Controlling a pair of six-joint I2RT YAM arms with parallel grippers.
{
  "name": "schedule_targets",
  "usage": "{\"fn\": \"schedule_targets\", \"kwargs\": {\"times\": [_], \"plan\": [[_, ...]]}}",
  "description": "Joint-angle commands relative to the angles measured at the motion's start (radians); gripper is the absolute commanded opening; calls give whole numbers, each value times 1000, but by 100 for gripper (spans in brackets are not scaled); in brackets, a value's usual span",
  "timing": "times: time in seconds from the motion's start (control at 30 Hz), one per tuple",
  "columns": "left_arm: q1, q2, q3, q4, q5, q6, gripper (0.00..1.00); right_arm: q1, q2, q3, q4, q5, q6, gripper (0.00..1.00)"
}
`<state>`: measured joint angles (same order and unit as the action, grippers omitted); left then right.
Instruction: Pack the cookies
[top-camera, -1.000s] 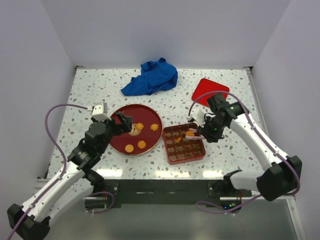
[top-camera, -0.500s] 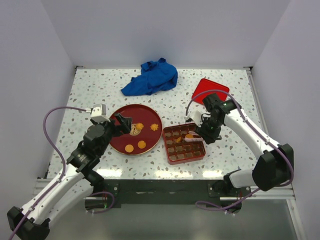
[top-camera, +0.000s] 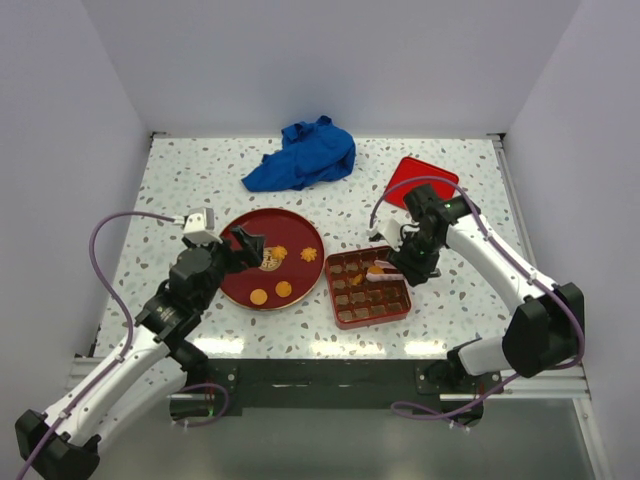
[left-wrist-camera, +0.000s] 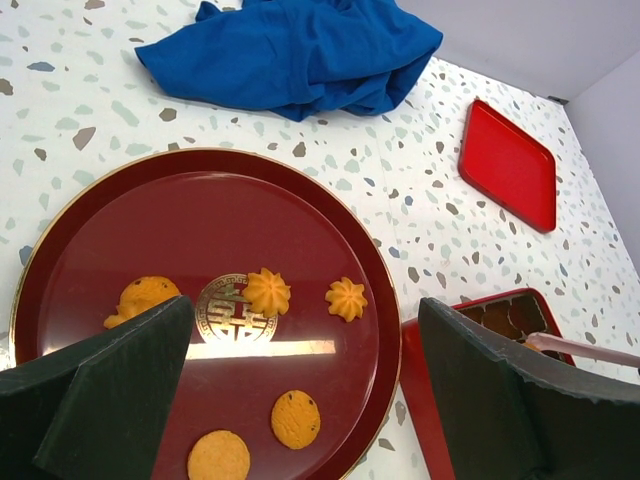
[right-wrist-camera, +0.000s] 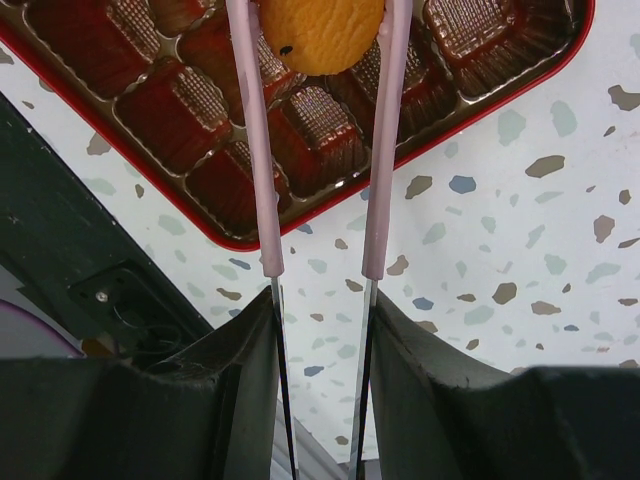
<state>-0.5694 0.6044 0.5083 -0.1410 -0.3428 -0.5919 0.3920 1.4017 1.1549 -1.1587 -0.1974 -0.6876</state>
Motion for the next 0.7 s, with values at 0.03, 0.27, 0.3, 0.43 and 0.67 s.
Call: {"fn": "schedule_targets", "kwargs": {"times": [0.03, 0.27, 0.3, 0.43, 0.67], "plan": [[6, 5, 1, 60, -2, -6, 100, 7, 0, 34, 16, -23, 17, 32], [6, -3, -2, 55, -5, -5, 100, 15, 6, 26, 22, -20, 20, 38], [6, -5, -2, 54, -5, -6, 100, 15, 8, 25, 24, -20, 23, 38], [6, -9, -1, 46, -9, -6, 100, 19, 13, 25, 28, -23, 28, 40], [6, -23, -4, 37, -13, -11, 100, 22, 19, 26, 37, -16, 33, 43]]}}
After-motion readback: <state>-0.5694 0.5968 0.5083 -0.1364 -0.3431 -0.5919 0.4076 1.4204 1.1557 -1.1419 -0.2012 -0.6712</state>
